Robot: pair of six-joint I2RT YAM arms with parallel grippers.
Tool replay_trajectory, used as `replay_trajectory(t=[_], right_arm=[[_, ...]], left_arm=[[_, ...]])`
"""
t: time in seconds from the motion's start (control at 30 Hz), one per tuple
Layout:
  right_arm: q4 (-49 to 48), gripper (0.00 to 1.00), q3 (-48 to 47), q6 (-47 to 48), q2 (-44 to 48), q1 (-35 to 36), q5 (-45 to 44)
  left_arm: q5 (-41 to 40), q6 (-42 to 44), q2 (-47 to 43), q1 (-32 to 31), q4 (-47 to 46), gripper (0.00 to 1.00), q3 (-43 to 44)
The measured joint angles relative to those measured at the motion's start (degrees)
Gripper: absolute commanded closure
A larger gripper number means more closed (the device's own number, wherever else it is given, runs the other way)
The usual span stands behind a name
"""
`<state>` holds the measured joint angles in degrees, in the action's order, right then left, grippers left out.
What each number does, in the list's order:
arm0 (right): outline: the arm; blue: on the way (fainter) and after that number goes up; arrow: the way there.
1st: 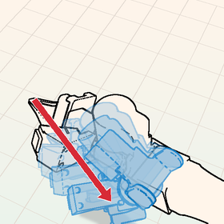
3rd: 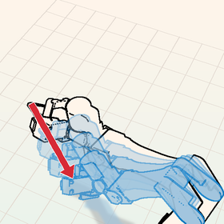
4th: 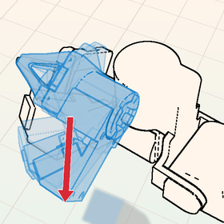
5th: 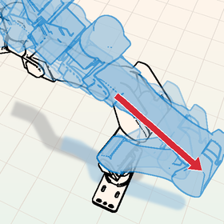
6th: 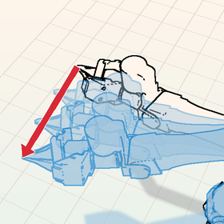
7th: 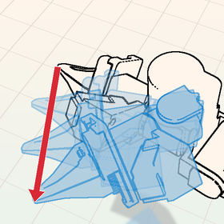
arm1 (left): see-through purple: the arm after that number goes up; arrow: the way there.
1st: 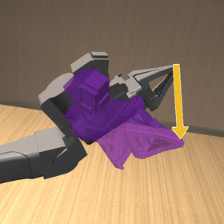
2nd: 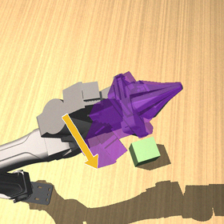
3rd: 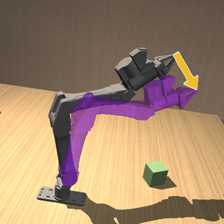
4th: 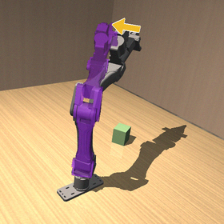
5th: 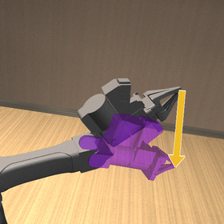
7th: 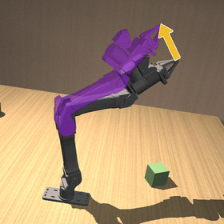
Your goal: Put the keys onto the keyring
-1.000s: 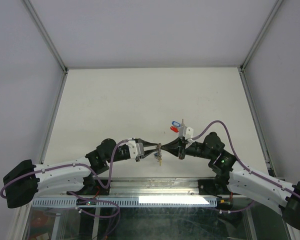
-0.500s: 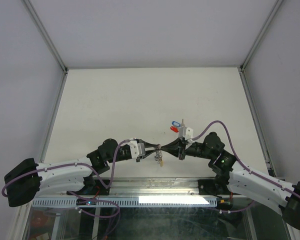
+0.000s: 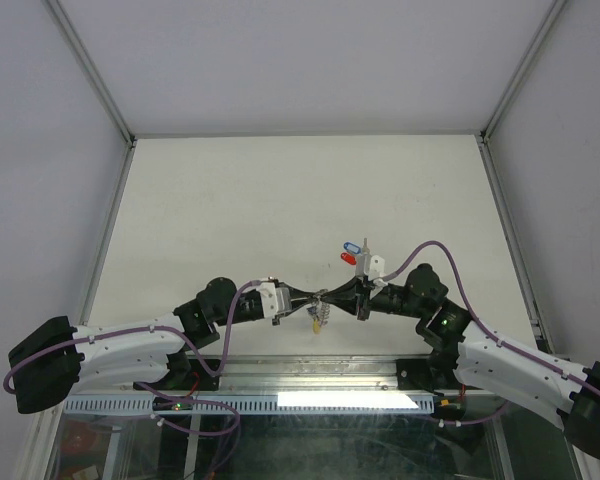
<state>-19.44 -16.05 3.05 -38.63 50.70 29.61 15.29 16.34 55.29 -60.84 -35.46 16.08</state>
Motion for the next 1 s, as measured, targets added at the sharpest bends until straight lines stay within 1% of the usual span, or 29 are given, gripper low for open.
replay_trajectory(t=[0.07, 0.23, 0.27, 0.47, 0.5, 0.53, 0.57, 0.73, 1.0], right_arm=[[0.0, 1.00, 0.0, 0.1, 0.0, 0.0, 0.0], [0.5, 1.00, 0.0, 0.5, -0.5, -0.1, 0.0], [0.7, 0.98, 0.0, 0.7, -0.6, -0.1, 0.0], [2.2, 0.98, 0.0, 1.2, -0.7, -0.1, 0.0], [2.5, 0.88, 0.0, 1.3, -0.7, -0.1, 0.0], [2.7, 0.80, 0.0, 1.4, -0.7, -0.1, 0.0], [3.0, 0.77, -0.1, 1.5, -0.6, -0.1, -0.2], [5.3, 0.72, -1.2, 2.9, -0.3, -0.1, -0.7], [8.4, 0.69, -3.4, 4.9, -0.8, -0.1, -0.9]], left_arm=[[0.2, 0.2, 0.0, 0.0, 0.1, 1.00, 0.0], [0.8, 1.2, 0.0, -0.3, 1.7, 1.00, 0.3], [0.9, 1.4, 0.0, -0.3, 2.1, 1.00, 0.4], [1.5, 4.6, -1.2, -0.3, 6.8, 1.00, 1.8], [1.5, 5.4, -1.3, -0.3, 8.1, 1.00, 2.4], [1.5, 6.1, -1.4, -0.3, 9.5, 1.00, 2.9], [1.5, 7.0, -1.5, -0.3, 10.8, 1.00, 3.6], [1.3, 11.1, -1.5, -0.3, 17.1, 1.00, 6.1], [1.3, 14.6, -1.2, -0.3, 22.1, 1.00, 8.2]])
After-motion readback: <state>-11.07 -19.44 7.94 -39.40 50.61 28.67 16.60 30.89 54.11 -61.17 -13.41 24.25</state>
